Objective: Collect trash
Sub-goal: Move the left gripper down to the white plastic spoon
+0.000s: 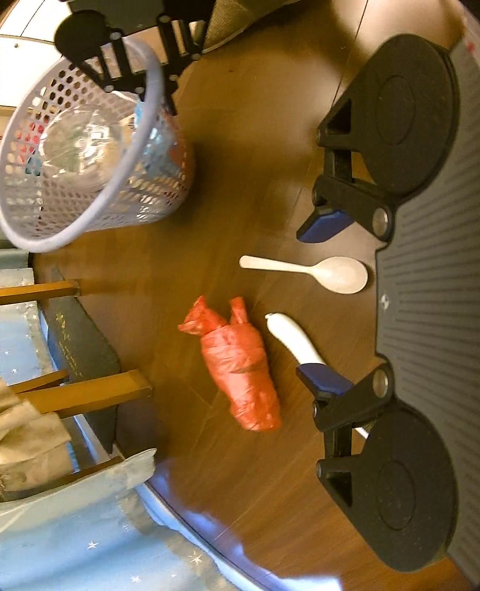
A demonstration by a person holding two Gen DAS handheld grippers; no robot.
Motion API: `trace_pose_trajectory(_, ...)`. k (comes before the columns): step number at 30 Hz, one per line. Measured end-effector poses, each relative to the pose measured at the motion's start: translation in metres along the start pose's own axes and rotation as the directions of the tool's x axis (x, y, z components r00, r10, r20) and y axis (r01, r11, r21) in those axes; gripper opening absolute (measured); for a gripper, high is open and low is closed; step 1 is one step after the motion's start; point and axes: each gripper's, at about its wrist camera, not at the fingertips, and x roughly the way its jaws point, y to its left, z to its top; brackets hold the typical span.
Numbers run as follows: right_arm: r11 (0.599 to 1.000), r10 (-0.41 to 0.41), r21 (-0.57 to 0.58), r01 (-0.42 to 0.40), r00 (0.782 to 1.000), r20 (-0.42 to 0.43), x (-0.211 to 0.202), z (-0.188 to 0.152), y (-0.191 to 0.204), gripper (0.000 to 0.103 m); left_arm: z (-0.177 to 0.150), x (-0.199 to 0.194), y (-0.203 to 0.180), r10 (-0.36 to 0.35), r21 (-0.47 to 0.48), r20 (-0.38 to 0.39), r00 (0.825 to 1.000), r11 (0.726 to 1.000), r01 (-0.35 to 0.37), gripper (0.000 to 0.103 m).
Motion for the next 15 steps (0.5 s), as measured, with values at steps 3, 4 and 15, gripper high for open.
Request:
trace_pose_trajectory(3,1.0,-0.001,0.001,0.001,1.0,-0.001,0.001,0.0,0.0,0.003,-0.008,0.005,-0.006,0.002,0.002,0.007,1.0,1.0,-0.002,0.068)
trace_pose_trajectory(4,1.0,0.0,0.003,0.0,1.0,-0.001,0.001,0.0,0.0,0.003,-0.011,0.007,-0.008,0.005,0.004,0.009,1.0,1.0,-0.005,0.068)
trace_pose_trajectory(15,1.0,0.0,0.001,0.0,1.0,-0.002,0.001,0.001,0.002,0.003,-0.039,0.044,-0.032,-0.012,0.028,-0.025,1.0,1.0,0.013,0.065)
